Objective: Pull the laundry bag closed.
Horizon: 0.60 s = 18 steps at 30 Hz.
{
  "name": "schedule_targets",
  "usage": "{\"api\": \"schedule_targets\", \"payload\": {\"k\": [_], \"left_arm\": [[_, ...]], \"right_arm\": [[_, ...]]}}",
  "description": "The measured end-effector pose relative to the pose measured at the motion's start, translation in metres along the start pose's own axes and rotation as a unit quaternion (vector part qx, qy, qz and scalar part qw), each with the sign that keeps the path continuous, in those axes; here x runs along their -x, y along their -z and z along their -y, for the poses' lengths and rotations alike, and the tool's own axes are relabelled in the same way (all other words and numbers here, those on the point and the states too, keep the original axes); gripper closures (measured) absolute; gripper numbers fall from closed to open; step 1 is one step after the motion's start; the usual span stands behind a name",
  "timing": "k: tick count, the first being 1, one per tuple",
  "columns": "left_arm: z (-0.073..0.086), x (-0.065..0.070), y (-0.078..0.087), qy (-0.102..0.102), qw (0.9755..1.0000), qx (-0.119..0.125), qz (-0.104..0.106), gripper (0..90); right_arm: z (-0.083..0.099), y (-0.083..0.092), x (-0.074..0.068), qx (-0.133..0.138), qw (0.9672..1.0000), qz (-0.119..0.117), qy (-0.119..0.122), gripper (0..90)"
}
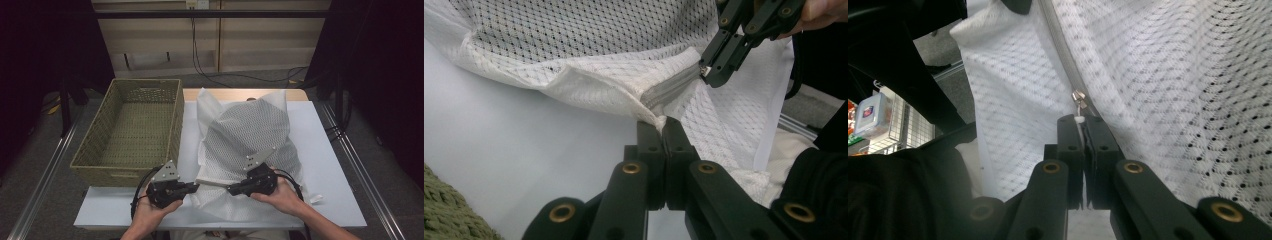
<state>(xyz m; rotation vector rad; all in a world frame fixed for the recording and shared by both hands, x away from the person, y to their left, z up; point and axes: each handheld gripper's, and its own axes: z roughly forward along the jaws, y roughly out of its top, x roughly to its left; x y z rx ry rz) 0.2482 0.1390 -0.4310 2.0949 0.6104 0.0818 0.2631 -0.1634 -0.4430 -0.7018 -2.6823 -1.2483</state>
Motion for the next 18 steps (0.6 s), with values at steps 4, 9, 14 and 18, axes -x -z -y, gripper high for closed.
{"api": "schedule_targets", "payload": {"k": [4, 9, 14, 18], "left_arm": [[0.0007, 0.0013, 0.0007, -0.002, 1.0000, 0.002, 0.000, 89.1], [0.0013, 0.0006, 0.0022, -0.002, 1.0000, 0.000, -0.003, 89.1], [0.0012, 0.0005, 0.0031, -0.001, 1.0000, -0.001, -0.005, 89.1], [0.0013, 0.0001, 0.0028, -0.001, 1.0000, 0.000, -0.005, 89.1]], "right_arm": [[0.0011, 0.0028, 0.0014, 0.002, 1.0000, 0.002, -0.007, 88.0], [0.0028, 0.0040, -0.0015, 0.000, 1.0000, 0.004, -0.004, 88.0], [0.0071, 0.0091, -0.0029, 0.004, 0.9999, 0.007, -0.007, 88.0], [0.0080, 0.0088, -0.0030, 0.001, 1.0000, 0.007, -0.004, 88.0]]}}
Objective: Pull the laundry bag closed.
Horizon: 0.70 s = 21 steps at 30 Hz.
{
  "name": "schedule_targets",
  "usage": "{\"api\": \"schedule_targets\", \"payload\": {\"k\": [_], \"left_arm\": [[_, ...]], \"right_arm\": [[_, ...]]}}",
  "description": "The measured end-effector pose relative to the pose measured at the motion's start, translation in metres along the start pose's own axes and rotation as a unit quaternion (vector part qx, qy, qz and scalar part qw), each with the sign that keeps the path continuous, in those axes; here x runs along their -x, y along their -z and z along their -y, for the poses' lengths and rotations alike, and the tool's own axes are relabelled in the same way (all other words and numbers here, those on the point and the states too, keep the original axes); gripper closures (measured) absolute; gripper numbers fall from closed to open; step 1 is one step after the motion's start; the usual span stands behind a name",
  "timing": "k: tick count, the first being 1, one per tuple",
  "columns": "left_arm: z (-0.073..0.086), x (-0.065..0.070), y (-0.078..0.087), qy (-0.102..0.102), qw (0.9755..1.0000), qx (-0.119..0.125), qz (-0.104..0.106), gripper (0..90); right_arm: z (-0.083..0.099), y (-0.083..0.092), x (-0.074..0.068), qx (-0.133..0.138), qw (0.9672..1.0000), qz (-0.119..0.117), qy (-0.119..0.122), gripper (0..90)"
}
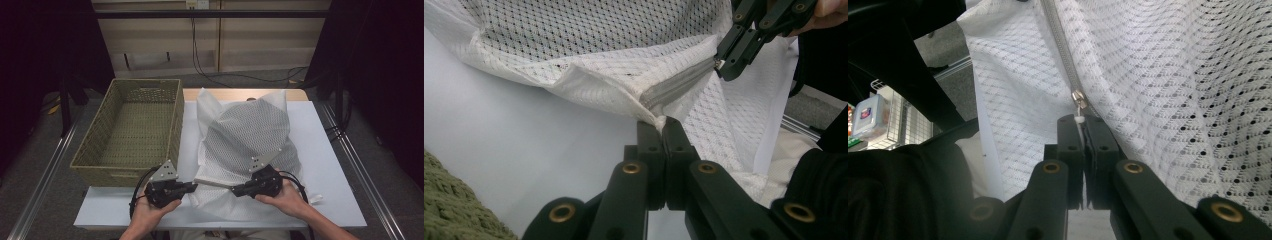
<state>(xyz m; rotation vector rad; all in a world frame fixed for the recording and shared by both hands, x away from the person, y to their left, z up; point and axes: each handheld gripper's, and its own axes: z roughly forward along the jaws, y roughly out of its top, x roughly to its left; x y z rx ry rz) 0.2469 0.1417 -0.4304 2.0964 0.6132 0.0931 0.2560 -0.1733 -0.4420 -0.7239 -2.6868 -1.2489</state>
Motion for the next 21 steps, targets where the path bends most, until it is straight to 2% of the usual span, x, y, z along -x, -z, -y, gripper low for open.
{"api": "schedule_targets", "payload": {"k": [14, 21], "left_arm": [[0.000, 0.000, 0.000, -0.003, 1.0000, -0.005, -0.006, 89.1], [0.001, 0.000, 0.000, -0.001, 1.0000, 0.000, -0.005, 89.1]], "right_arm": [[0.007, 0.003, -0.002, 0.000, 1.0000, 0.004, -0.005, 88.0], [0.011, 0.009, -0.001, -0.002, 0.9998, 0.016, -0.013, 87.9]]}}
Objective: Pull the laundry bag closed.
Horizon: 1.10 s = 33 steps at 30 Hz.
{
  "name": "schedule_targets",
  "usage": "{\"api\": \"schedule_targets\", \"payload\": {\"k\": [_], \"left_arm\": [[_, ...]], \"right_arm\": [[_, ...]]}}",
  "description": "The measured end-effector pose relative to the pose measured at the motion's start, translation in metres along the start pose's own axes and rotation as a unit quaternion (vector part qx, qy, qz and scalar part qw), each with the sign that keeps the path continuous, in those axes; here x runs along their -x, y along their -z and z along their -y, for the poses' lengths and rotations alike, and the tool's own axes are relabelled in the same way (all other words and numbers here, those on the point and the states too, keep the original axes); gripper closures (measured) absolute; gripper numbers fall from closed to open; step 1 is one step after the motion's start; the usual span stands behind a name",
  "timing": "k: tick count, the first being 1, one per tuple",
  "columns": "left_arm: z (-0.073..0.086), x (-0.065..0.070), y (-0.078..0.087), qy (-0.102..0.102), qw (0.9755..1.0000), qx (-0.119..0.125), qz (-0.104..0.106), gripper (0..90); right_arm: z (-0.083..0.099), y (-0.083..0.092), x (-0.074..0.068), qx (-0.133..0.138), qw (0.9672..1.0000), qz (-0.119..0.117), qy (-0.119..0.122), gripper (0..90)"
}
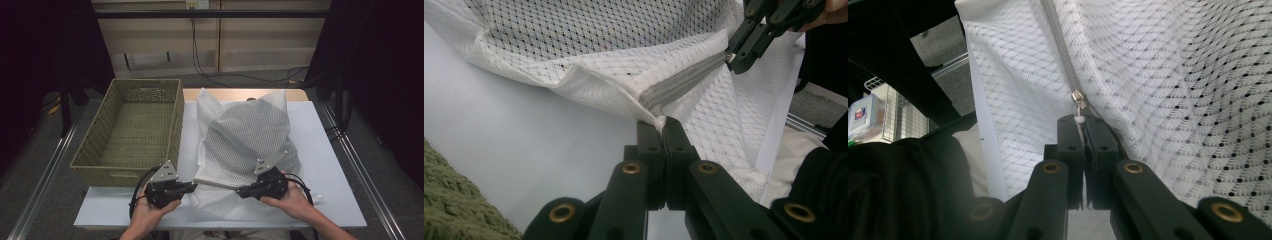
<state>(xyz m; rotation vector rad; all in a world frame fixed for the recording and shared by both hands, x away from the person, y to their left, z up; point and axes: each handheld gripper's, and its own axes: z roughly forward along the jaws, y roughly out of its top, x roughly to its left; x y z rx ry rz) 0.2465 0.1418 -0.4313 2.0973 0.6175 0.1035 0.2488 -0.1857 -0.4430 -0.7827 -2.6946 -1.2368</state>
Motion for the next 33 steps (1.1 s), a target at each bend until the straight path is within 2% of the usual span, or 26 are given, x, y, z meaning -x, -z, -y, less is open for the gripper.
{"api": "schedule_targets", "payload": {"k": [5, 10, 11, 15, 20, 24, 25, 29, 33], "left_arm": [[0.000, 0.000, 0.002, -0.007, 0.9999, -0.005, -0.007, 89.1], [0.001, 0.000, 0.002, -0.001, 1.0000, -0.003, -0.004, 89.1], [0.001, 0.000, 0.002, -0.002, 1.0000, -0.004, -0.006, 89.1], [0.001, 0.000, 0.003, -0.002, 0.9999, -0.005, -0.008, 89.1], [0.001, 0.000, 0.003, -0.003, 1.0000, -0.003, -0.003, 89.1], [0.000, 0.000, 0.003, -0.005, 1.0000, -0.003, -0.007, 89.1], [0.001, 0.001, 0.004, -0.006, 0.9999, -0.002, -0.016, 89.1], [0.001, 0.000, 0.003, -0.004, 1.0000, -0.002, -0.007, 89.1], [0.001, 0.000, 0.004, -0.005, 0.9999, -0.004, -0.008, 89.1]], "right_arm": [[0.000, 0.000, 0.000, -0.003, 1.0000, 0.000, 0.002, 88.0], [0.001, -0.002, 0.001, -0.007, 1.0000, 0.002, 0.004, 88.0], [0.001, -0.002, 0.001, -0.006, 1.0000, -0.002, -0.002, 87.9], [0.003, 0.000, 0.002, -0.002, 1.0000, 0.003, 0.003, 88.0], [0.009, 0.005, 0.003, -0.002, 1.0000, 0.006, -0.004, 88.0], [0.009, 0.005, 0.003, -0.001, 0.9999, 0.009, -0.006, 87.9], [0.010, 0.005, 0.003, -0.002, 1.0000, 0.008, -0.004, 88.0], [0.010, 0.006, 0.003, 0.000, 0.9999, 0.012, -0.005, 87.9], [0.011, 0.008, 0.003, 0.003, 0.9999, 0.012, -0.008, 87.9]]}}
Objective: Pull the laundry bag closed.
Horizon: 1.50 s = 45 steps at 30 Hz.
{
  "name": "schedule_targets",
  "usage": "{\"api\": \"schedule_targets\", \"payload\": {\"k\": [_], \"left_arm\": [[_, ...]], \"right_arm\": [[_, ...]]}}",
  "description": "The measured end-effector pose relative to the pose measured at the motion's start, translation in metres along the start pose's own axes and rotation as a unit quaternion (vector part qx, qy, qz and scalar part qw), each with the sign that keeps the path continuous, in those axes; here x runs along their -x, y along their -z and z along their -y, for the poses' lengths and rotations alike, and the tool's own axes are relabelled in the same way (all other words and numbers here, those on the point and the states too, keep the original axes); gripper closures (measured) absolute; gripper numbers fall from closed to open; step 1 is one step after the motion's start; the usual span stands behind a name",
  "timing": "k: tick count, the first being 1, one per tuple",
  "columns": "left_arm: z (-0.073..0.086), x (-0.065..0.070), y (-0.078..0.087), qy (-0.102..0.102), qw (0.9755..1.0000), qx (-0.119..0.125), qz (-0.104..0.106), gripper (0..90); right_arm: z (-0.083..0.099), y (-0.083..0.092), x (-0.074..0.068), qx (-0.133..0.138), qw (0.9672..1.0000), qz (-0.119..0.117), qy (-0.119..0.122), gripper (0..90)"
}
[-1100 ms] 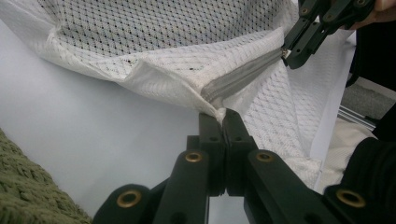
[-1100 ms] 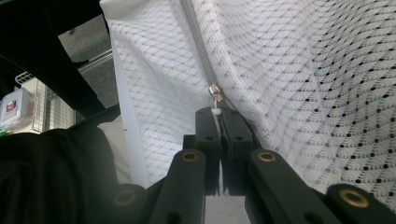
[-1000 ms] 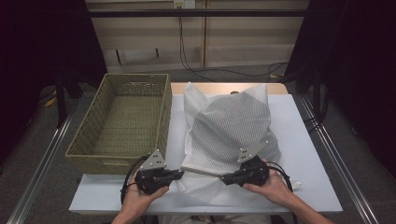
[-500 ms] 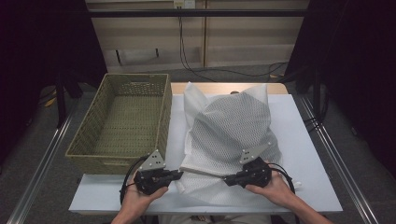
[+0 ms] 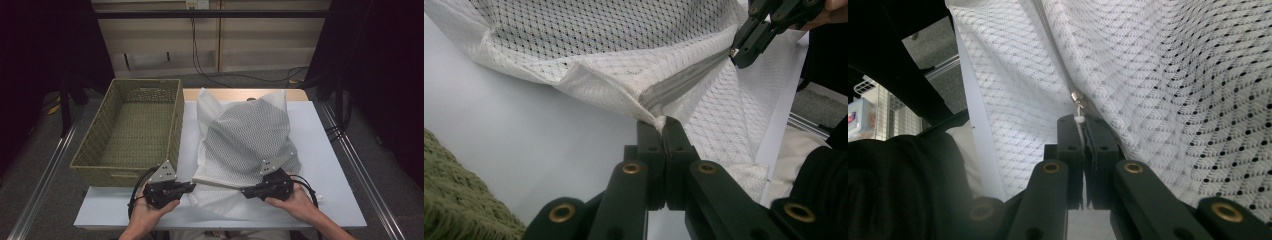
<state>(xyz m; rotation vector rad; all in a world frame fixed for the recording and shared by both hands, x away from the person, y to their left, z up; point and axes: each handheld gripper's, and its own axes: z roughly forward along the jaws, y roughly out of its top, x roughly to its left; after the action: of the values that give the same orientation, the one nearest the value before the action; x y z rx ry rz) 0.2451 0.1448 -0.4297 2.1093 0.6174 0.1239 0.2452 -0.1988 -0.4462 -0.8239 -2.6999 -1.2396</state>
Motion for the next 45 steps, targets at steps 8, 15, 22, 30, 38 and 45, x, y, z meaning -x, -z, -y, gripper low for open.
{"api": "schedule_targets", "payload": {"k": [8, 15, 22, 30, 38, 45], "left_arm": [[0.000, -0.001, 0.001, 0.000, 1.0000, -0.002, -0.002, 89.1], [0.001, -0.001, 0.000, 0.000, 1.0000, 0.000, 0.000, 89.1], [0.001, -0.001, 0.000, 0.000, 1.0000, 0.001, 0.001, 89.1], [0.001, -0.001, 0.001, 0.000, 1.0000, 0.002, -0.003, 89.1], [0.002, -0.002, 0.002, 0.002, 1.0000, -0.001, -0.003, 89.1], [0.001, -0.002, 0.002, 0.000, 1.0000, -0.003, -0.003, 89.1]], "right_arm": [[0.006, 0.006, 0.002, 0.001, 1.0000, 0.007, -0.005, 87.9], [0.007, 0.007, 0.003, 0.000, 0.9999, 0.012, -0.006, 87.9], [0.007, 0.009, 0.003, 0.000, 0.9999, 0.015, -0.005, 87.9], [0.009, 0.013, 0.004, 0.002, 0.9997, 0.023, -0.009, 87.9], [0.015, 0.017, 0.007, 0.000, 0.9996, 0.027, -0.013, 87.9], [0.016, 0.018, 0.007, 0.003, 0.9995, 0.027, -0.014, 87.9]]}}
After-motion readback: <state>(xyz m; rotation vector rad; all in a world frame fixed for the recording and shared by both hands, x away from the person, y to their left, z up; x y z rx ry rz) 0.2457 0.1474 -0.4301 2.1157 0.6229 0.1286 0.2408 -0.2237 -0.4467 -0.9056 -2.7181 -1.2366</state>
